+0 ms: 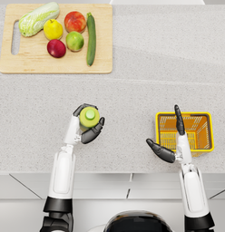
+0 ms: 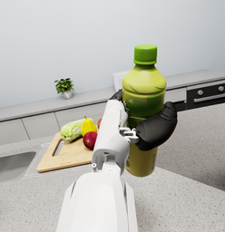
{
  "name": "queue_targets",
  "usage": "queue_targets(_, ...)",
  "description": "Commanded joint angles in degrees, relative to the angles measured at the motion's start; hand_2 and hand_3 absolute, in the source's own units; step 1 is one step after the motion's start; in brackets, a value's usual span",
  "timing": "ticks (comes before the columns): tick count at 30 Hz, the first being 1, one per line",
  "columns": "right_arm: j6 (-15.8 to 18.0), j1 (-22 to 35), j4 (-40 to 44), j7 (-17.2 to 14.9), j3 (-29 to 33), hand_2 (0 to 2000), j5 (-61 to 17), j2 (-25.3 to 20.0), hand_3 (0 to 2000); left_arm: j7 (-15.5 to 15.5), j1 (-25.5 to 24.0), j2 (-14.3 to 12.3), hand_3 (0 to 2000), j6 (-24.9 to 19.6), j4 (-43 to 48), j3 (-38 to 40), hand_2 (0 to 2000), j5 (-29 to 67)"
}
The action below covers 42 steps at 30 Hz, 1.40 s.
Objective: Pick up the green tea and place it into the yellow basket
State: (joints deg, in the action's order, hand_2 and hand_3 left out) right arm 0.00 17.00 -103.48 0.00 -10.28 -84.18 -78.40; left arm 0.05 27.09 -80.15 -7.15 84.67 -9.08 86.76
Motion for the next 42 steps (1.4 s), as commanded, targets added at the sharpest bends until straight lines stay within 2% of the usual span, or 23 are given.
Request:
queue_targets(1, 0.0, 5.0, 2.29, 0.0, -4.14, 0, 0.0, -2.94, 0, -0.06, 4.02, -1.92, 2000, -0.19, 7.34, -2.55, 2000, -0.01)
queue_targets(6, 0.0, 9.14, 3.65, 0.0, -7.65, 0, 0.0, -6.27, 0, -0.21, 5.34, -4.21, 2000, -0.88, 15.45, -6.75, 2000, -0.02)
queue_targets(11, 0.0, 12.38, 6.3, 0.0, -12.07, 0, 0.01, -9.19, 0, -0.27, 4.91, -4.83, 2000, -0.96, 15.09, -10.49, 2000, -0.03)
queue_targets(12, 1.05, 12.88, 6.89, -0.14, -13.33, 0, 0.01, -9.66, 0, -0.26, 4.84, -4.85, 2000, -0.9, 14.82, -11.19, 2000, 0.0)
queue_targets(14, 6.04, 13.85, 7.99, -0.57, -15.56, 0, 0.07, -10.37, 0, -0.22, 5.36, -4.47, 2000, -0.44, 13.95, -13.21, 2000, 0.1)
queue_targets(16, 3.78, 14.92, 8.75, -0.34, -16.29, 0, 0.05, -11.4, 0, -0.48, 5.43, -4.65, 2000, -0.86, 14.15, -14.99, 2000, 0.05)
queue_targets(17, 2.71, 26.33, 8.87, -0.25, -33.37, 0, 0.03, 3.88, 0, -0.61, 4.93, -4.51, 2000, -0.97, 14.53, -16.09, 2000, 0.03)
queue_targets(18, 1.8, 18.04, 9.33, -0.22, -19.56, 0, -0.08, -7.98, 0, -0.59, 4.44, -3.97, 2000, -0.77, 14.72, -17.07, 2000, 0.13)
queue_targets(20, 0.98, 18.61, 9.89, -0.15, -19.94, 0, -0.17, -7.62, 0, -0.52, 4.14, -3.56, 2000, -0.29, 15.05, -18.43, 2000, 0.18)
queue_targets(23, 6.09, 19.13, 9.6, 0.04, -19.76, 0, -0.18, -7.53, 0, -0.4, 3.95, -2.28, 2000, 0.43, 16.38, -20.86, 2000, 0.27)
queue_targets(24, 8.58, 18.86, 9.2, 0.02, -19.23, 1361, -0.2, -7.05, 327, -0.31, 4.07, -1.9, 2000, 0.34, 16.3, -20.69, 2000, 0.32)
queue_targets(25, 17.19, 18.99, 9.43, -0.05, -19.4, 2000, -0.26, -6.63, 653, -0.57, 4.36, -1.78, 2000, 0.06, 16.31, -20.28, 2000, 0.22)
queue_targets(26, 19.85, 19.17, 9.43, 0.05, -19.72, 2000, -0.14, -6.32, 980, -0.55, 4.42, -1.45, 2000, -0.31, 16.08, -20.33, 2000, 0.16)
queue_targets(28, 21.15, 19.18, 9.24, 0.18, -20.56, 2000, -0.17, -5.49, 1633, -0.57, 4.93, -1.06, 2000, -1.27, 15.12, -20.23, 2000, 0.16)
queue_targets(29, 21.79, 19.39, 9.1, 0.05, -20.64, 2000, -0.14, -5.15, 1960, -0.59, 4.62, -0.37, 1673, -1.88, 15.54, -19.56, 639, 0.11)
queue_targets(30, 21.52, 19.82, 9.38, -0.1, -20.23, 2000, -0.1, -5.07, 2000, -0.58, 4.96, -0.39, 1347, -1.69, 15.72, -17.99, 0, 0.03)
queue_targets(31, 21.1, 20.02, 9.16, -0.33, -19.4, 2000, -0.09, -4.87, 2000, -0.5, 5.22, -0.43, 1020, -0.68, 15.91, -16.17, 0, -0.02)
queue_targets(32, 18.59, 20.52, 9.69, -0.24, -17.89, 2000, -0.1, -5.15, 2000, -0.52, 5.1, -0.32, 693, 0.32, 16.81, -13.71, 0, -0.06)
queue_targets(34, 15.85, 21.74, 10.96, 0.12, -13.26, 2000, -0.11, -5.95, 2000, -0.46, 4.12, 0.09, 40, 2.55, 19.27, -8.95, 0, -0.07)
queue_targets(36, 11.66, 21.97, 11.17, 0.22, -6.45, 2000, -0.11, -6.49, 2000, -0.3, 3.0, 0.43, 0, 4.25, 20.57, -2.36, 0, -0.04)
queue_targets(37, 10.87, 21.4, 11.44, 0.32, -3.13, 2000, -0.09, -6.16, 2000, -0.28, 2.19, 0.57, 0, 4.61, 21.03, 1.37, 0, -0.04)
queue_targets(39, 12.36, 19.85, 11.17, 0.19, 3.42, 2000, -0.06, -5.71, 2000, -0.17, 1.14, 0.42, 0, 5.84, 20.74, 7.74, 0, -0.03)
queue_targets(42, 9.63, 16.96, 10.25, 0.14, 11.42, 2000, -0.03, -5.67, 2000, -0.1, 0.51, 0.15, 0, 6.67, 18.4, 14.19, 0, -0.04)
